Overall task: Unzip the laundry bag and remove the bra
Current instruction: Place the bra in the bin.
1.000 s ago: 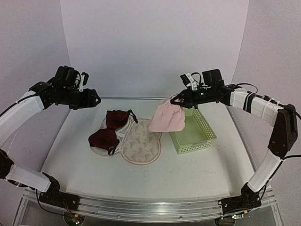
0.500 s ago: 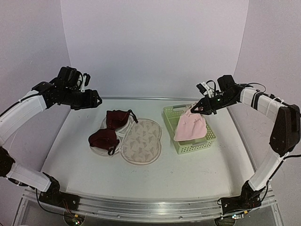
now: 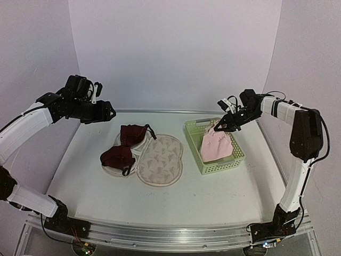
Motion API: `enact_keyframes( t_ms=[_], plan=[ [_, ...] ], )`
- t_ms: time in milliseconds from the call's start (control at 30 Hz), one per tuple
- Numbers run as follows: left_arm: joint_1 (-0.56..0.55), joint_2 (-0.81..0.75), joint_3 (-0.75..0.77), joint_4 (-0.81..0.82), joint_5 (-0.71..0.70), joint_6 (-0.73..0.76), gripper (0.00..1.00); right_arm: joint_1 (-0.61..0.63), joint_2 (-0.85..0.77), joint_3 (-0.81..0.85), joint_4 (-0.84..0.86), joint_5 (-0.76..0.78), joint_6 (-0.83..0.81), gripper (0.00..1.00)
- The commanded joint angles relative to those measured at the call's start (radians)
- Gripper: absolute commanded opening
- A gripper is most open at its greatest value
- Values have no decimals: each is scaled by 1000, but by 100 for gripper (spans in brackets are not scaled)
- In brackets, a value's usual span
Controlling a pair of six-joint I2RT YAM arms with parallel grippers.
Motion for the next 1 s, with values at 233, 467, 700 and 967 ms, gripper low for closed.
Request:
enact_keyframes(
  t_ms=[233, 467, 700, 967],
  plan=[
    [-2, -32, -3, 49, -2, 2, 72, -1, 143, 49, -5, 95, 5, 0],
    [0, -24, -20, 67, -2, -8, 72, 0, 185, 69, 4, 242, 68, 25],
    [-1, -14, -32, 90, 31, -6, 72, -1, 126, 67, 6, 389, 114, 46],
    [-1, 8, -24, 102, 21, 2, 72, 0, -32, 8, 0, 600, 188, 52]
  ],
)
